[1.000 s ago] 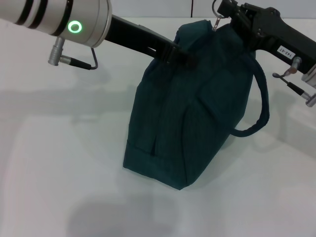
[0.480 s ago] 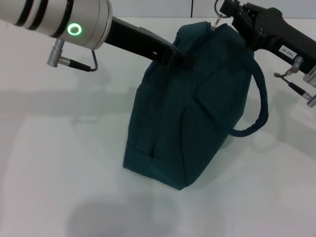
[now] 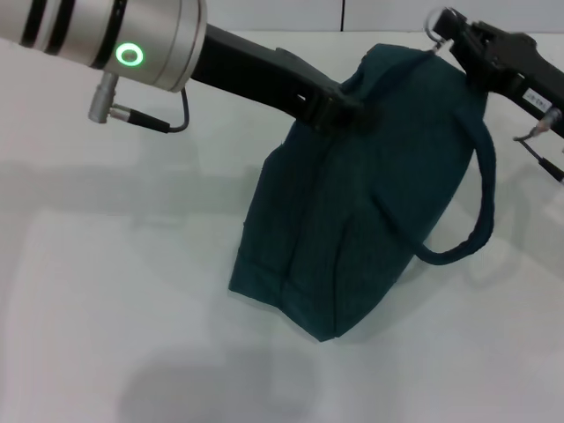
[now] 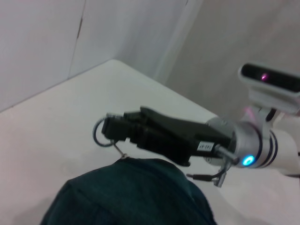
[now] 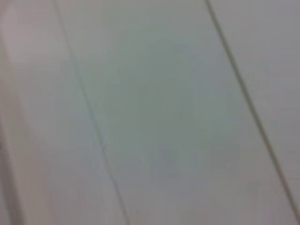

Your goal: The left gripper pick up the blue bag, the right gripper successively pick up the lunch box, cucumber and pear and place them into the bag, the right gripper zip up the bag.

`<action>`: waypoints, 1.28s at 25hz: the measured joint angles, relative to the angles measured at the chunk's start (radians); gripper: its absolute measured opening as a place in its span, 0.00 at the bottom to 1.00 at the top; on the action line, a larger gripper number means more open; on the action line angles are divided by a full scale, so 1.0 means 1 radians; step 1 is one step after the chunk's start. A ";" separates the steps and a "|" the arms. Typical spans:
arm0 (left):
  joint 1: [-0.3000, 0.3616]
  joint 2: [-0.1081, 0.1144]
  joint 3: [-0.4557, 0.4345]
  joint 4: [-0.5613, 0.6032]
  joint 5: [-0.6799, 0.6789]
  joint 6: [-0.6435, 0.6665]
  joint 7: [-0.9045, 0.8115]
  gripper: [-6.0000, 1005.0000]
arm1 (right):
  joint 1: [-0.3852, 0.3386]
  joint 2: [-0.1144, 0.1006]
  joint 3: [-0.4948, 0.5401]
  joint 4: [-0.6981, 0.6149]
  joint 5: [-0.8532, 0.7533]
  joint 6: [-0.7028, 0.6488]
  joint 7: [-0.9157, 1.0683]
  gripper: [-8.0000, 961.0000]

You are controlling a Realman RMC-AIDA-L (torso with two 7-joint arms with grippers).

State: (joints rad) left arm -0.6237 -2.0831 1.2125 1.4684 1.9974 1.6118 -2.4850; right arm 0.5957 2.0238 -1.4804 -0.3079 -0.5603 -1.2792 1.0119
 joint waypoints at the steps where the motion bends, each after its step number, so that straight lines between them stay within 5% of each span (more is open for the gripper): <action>1: 0.001 0.000 -0.005 0.000 -0.002 0.000 0.002 0.07 | -0.004 0.000 0.000 0.001 0.003 0.017 0.000 0.02; 9: 0.005 -0.002 -0.023 0.001 -0.028 -0.004 0.029 0.07 | -0.003 0.003 -0.007 0.031 0.005 0.160 0.002 0.02; 28: 0.031 -0.003 -0.036 -0.055 -0.054 -0.048 0.099 0.07 | -0.026 0.002 -0.002 0.030 0.030 0.139 0.000 0.02; 32: 0.033 -0.003 -0.039 -0.099 -0.087 -0.067 0.139 0.07 | -0.052 0.001 0.000 0.023 0.041 0.103 -0.005 0.15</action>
State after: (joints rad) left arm -0.5911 -2.0862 1.1730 1.3694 1.9104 1.5452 -2.3458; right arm 0.5440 2.0245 -1.4803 -0.2850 -0.5193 -1.1765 1.0069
